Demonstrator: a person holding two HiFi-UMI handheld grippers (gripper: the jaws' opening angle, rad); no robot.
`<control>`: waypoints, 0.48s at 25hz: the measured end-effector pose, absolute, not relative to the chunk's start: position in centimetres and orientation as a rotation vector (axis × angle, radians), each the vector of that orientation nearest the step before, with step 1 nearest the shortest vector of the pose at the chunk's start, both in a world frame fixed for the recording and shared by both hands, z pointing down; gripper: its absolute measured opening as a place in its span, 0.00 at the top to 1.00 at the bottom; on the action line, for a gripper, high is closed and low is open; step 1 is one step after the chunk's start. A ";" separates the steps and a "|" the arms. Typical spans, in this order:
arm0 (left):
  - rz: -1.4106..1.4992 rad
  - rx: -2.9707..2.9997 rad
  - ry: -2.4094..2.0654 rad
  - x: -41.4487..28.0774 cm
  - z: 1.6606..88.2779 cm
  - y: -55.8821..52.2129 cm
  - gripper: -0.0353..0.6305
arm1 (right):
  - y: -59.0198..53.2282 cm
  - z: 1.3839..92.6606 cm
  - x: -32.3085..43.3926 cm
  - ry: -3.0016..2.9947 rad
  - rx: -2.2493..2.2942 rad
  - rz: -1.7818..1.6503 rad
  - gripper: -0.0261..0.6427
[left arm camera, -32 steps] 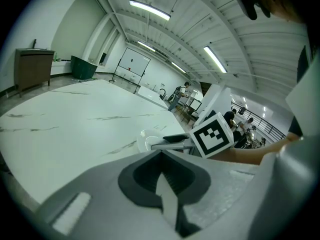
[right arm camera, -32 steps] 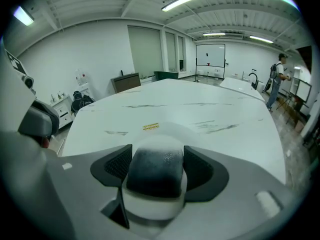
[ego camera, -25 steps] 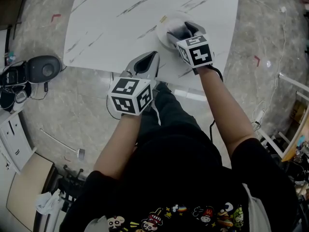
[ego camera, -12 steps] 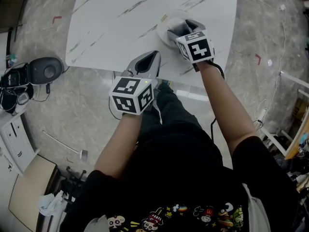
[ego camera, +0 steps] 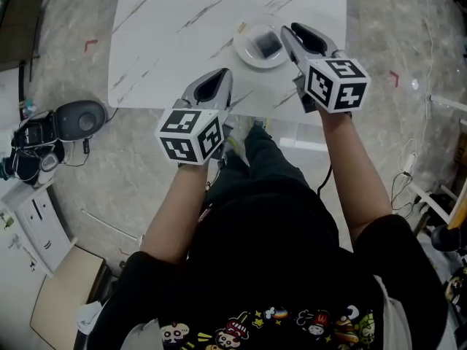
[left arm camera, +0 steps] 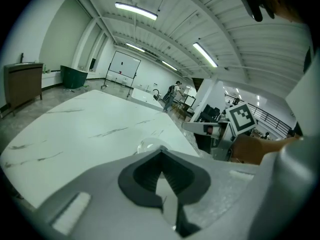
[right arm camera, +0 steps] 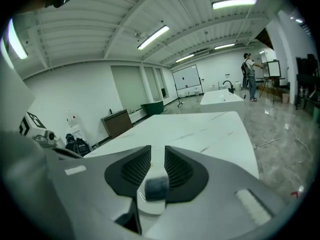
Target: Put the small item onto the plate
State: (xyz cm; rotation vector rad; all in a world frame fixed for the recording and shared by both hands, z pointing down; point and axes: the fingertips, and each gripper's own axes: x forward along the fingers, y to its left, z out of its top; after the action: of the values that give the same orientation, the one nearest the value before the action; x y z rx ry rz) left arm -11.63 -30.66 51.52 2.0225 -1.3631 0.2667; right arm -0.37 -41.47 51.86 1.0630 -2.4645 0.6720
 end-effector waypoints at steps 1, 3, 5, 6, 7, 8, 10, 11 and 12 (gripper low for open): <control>0.277 2.036 -1.362 -11.6 51.0 -30.8 0.95 | -41.2 50.7 0.3 -2.483 1.086 0.664 0.82; 0.293 2.065 -1.361 -11.6 49.8 -31.1 0.95 | -40.4 48.4 1.4 -2.511 1.132 0.635 0.90; 0.301 2.089 -1.360 -11.4 48.5 -31.0 0.95 | -39.3 46.4 2.5 -2.531 1.164 0.611 0.93; 0.304 2.105 -1.361 -11.3 47.7 -31.0 0.95 | -38.7 45.5 3.0 -2.542 1.175 0.601 0.93; 0.306 2.125 -1.361 -11.3 46.9 -31.0 0.95 | -38.1 44.7 3.3 -2.556 1.188 0.587 0.93; 0.308 2.149 -1.363 -11.3 46.0 -31.2 0.95 | -37.6 43.9 3.6 -2.569 1.199 0.567 0.93; 0.319 2.194 -1.376 -11.2 44.3 -31.5 0.95 | -36.7 42.6 4.2 -2.572 1.220 0.515 0.93; 0.327 2.212 -1.390 -11.2 43.6 -31.6 0.95 | -36.2 42.1 4.5 -2.561 1.232 0.487 0.93; 0.331 2.226 -1.407 -11.3 42.9 -31.7 0.95 | -35.7 41.8 4.9 -2.545 1.242 0.465 0.93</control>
State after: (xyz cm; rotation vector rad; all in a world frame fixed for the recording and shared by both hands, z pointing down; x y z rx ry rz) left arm -11.27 -31.66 42.88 2.2265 -1.4068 0.3307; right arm 4.88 -35.71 41.77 1.2424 -2.5454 0.4647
